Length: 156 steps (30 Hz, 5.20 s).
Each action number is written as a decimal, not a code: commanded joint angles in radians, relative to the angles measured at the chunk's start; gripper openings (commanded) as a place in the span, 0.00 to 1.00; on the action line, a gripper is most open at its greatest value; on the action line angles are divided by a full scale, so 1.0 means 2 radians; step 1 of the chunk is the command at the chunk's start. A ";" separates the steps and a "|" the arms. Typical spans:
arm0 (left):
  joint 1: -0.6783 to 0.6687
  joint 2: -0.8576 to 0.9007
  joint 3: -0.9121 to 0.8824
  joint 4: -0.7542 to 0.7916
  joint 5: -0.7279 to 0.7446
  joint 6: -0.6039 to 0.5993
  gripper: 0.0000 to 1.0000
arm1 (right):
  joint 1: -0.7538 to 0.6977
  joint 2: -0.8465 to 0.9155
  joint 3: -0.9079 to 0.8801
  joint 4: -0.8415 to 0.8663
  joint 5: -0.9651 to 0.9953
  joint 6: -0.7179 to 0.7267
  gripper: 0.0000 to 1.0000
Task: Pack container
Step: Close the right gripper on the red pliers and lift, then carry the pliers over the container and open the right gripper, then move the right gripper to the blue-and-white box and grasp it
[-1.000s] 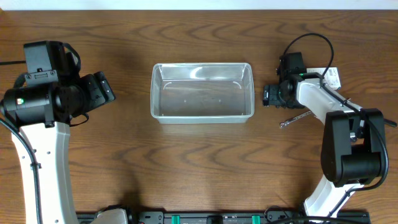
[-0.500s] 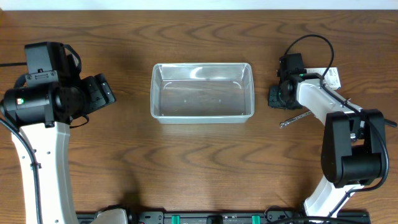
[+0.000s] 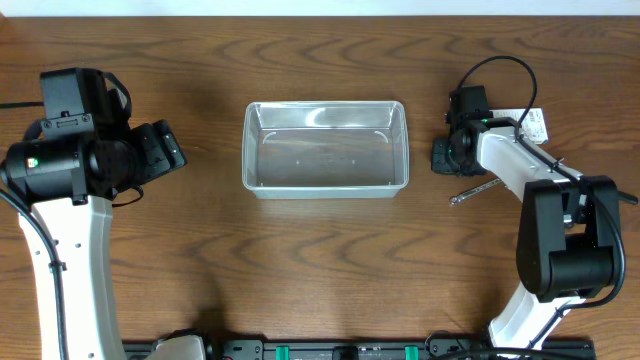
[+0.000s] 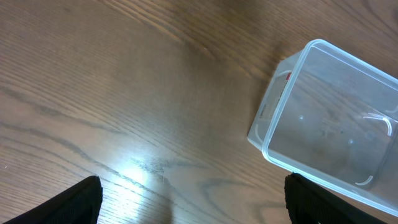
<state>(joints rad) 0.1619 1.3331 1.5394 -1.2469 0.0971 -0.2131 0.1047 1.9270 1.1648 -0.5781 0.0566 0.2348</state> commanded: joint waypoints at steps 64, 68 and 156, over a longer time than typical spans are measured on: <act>0.000 0.000 0.000 -0.002 -0.006 -0.005 0.86 | 0.202 0.063 0.206 -0.171 -0.217 -0.469 0.58; 0.000 0.000 0.000 -0.001 -0.006 -0.005 0.86 | 0.193 0.049 0.257 -0.188 -0.159 -0.382 0.54; 0.000 0.000 0.000 0.005 -0.006 -0.005 0.86 | -0.168 0.225 0.384 -0.220 0.011 0.503 0.98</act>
<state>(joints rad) 0.1619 1.3331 1.5394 -1.2339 0.0971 -0.2131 -0.2253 2.3634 1.9480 -1.0237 0.0601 1.2240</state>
